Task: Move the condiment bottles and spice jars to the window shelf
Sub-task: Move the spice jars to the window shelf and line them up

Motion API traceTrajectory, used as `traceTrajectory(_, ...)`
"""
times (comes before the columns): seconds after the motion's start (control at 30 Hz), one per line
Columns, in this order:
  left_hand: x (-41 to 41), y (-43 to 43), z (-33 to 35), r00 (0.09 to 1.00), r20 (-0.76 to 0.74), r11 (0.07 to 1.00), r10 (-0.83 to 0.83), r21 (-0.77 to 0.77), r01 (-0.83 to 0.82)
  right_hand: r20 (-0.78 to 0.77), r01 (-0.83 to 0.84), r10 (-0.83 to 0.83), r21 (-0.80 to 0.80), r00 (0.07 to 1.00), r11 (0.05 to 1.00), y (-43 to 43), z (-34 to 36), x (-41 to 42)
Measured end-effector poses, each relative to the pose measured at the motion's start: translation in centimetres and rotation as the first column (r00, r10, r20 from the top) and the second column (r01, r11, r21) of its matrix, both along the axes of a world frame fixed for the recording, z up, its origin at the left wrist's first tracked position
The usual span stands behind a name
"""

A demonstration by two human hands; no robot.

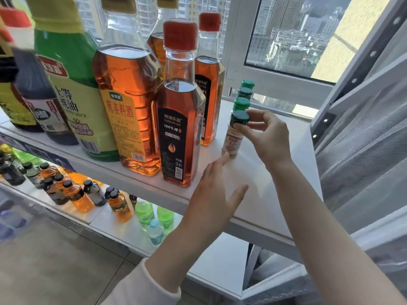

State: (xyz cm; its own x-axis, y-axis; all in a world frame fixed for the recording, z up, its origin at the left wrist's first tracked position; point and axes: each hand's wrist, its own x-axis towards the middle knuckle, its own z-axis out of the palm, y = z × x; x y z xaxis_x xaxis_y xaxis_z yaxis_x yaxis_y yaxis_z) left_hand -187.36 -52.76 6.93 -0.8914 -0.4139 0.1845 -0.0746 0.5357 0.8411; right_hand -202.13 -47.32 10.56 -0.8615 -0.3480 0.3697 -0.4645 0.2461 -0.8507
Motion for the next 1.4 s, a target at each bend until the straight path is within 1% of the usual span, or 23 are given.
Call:
traceTrajectory(0.17, 0.7, -0.2, 0.2, 1.0, -0.026, 1.0, -0.017, 0.022, 0.017, -0.044, 0.008, -0.007, 0.025, 0.999, 1.0, -0.8, -0.3, 0.1)
traceTrajectory(0.43, 1.1, -0.6, 0.3, 0.998, -0.024, 0.998, -0.056, -0.006, 0.056, -0.079, 0.038, -0.034, 0.051, 0.996, 0.998, -0.5, -0.6, 0.6)
traceTrajectory(0.6, 2.2, -1.1, 0.4, 0.991, -0.052, 0.992, -0.12, -0.039, 0.118, -0.098, 0.151, -0.147, 0.034, 0.984, 0.988, 1.3, -0.6, 3.6)
traceTrajectory(0.73, 3.9, -1.7, 0.6, 0.969, -0.108, 0.974, -0.223, -0.066, 0.217, -0.129, 0.275, -0.27, 0.026, 0.954, 0.961, 3.3, -1.0, 8.7)
traceTrajectory(0.83, 6.2, -2.4, 0.1, 0.933, -0.154, 0.937, -0.325, -0.183, 0.297, -0.202, 0.412, -0.395, 0.051, 0.896, 0.91, 4.5, -2.2, 13.5)
traceTrajectory(0.9, 8.1, -3.2, -0.9, 0.897, -0.179, 0.892, -0.403, -0.297, 0.341, -0.245, 0.502, -0.475, 0.056, 0.845, 0.863, 5.1, -3.5, 17.4)
traceTrajectory(0.97, 10.1, -4.5, -2.4, 0.865, -0.187, 0.844, -0.466, -0.385, 0.372, -0.252, 0.593, -0.563, 0.062, 0.787, 0.803, 5.4, -5.3, 21.7)
traceTrajectory(1.07, 13.6, -6.0, -4.7, 0.796, -0.155, 0.75, -0.584, -0.477, 0.457, -0.198, 0.704, -0.678, 0.131, 0.708, 0.698, 5.0, -8.1, 28.5)
traceTrajectory(1.17, 17.2, -6.4, -6.6, 0.719, -0.042, 0.583, -0.694, -0.619, 0.526, -0.137, 0.761, -0.754, 0.235, 0.642, 0.605, 4.3, -10.0, 35.5)
traceTrajectory(1.23, 19.7, -5.9, -7.9, 0.642, 0.042, 0.452, -0.765, -0.675, 0.583, -0.137, 0.792, -0.799, 0.306, 0.585, 0.528, 4.2, -11.1, 40.3)
traceTrajectory(1.33, 23.7, -3.9, -9.6, 0.506, 0.142, 0.262, -0.851, -0.72, 0.642, -0.162, 0.824, -0.862, 0.42, 0.481, 0.38, 5.2, -12.9, 47.6)
traceTrajectory(1.4, 27.0, -2.0, -10.0, 0.414, 0.188, 0.167, -0.89, -0.712, 0.682, -0.169, 0.831, -0.898, 0.478, 0.406, 0.286, 6.2, -13.9, 52.7)
